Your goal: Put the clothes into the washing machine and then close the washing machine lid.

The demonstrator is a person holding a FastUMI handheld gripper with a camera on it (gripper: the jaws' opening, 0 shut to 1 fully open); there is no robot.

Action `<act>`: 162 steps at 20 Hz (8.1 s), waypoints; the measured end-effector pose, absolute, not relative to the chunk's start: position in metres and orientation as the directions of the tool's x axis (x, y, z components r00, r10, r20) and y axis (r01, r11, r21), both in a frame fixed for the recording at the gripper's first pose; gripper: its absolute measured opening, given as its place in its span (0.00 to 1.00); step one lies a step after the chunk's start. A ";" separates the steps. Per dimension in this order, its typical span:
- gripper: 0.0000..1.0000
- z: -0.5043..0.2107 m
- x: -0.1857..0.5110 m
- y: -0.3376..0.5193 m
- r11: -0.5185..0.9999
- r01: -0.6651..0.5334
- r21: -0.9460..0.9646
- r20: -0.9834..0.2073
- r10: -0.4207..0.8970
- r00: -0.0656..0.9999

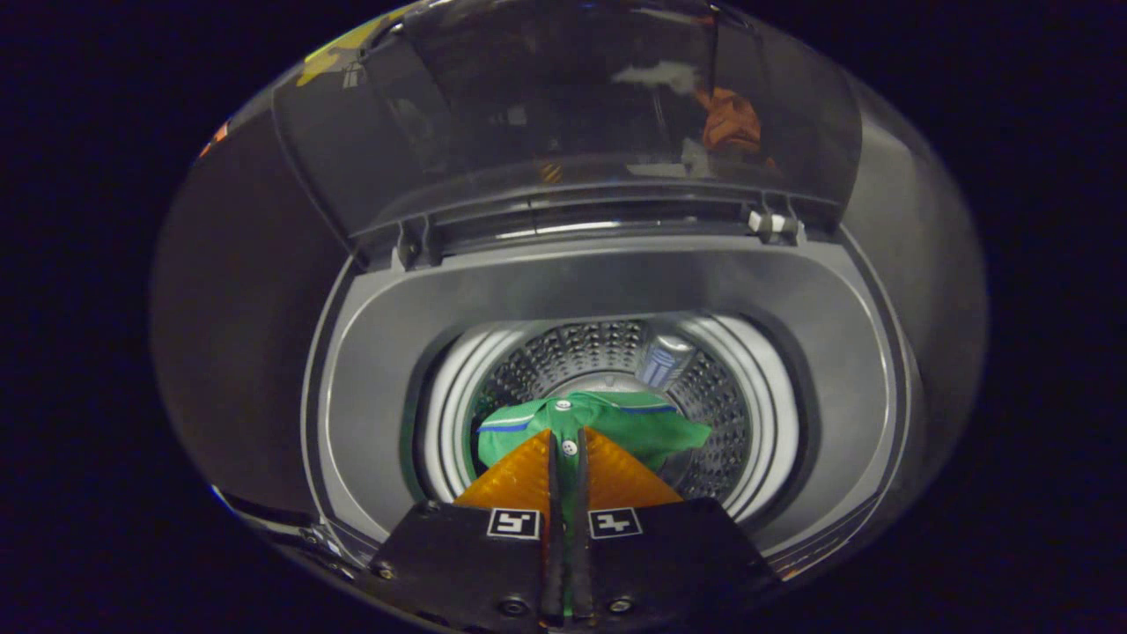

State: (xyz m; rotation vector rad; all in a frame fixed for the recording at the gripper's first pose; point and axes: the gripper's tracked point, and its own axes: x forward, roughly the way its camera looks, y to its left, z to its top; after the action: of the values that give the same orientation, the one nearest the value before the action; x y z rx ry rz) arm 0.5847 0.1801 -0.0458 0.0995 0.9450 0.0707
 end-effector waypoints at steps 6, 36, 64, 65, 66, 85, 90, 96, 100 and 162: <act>0.10 -0.057 0.571 0.177 0.997 0.019 0.075 -0.867 0.056 0.495; 0.61 0.132 0.602 0.177 0.998 -0.056 0.017 -0.516 0.056 0.855; 0.61 0.264 0.714 0.168 0.999 -0.002 0.049 -0.323 0.018 0.946; 0.61 0.263 0.714 0.167 0.999 -0.003 0.047 -0.314 0.018 0.949; 0.62 0.264 0.712 0.167 0.999 -0.003 0.038 -0.307 0.015 0.952; 0.65 0.259 0.683 0.165 1.000 -0.016 0.017 -0.166 0.019 0.986; 0.65 0.260 0.676 0.167 1.000 -0.018 0.016 -0.131 0.020 0.991; 0.65 0.250 0.643 0.164 1.000 -0.023 0.011 -0.088 0.024 0.996; 0.65 0.244 0.630 0.163 1.000 -0.026 0.006 -0.055 0.026 0.998; 0.96 0.180 0.114 0.205 0.995 0.102 -0.008 -0.029 -0.102 0.994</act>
State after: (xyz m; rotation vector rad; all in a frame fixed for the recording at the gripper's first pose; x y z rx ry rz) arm 0.1144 0.2052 0.1795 -0.0062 0.0295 -0.1024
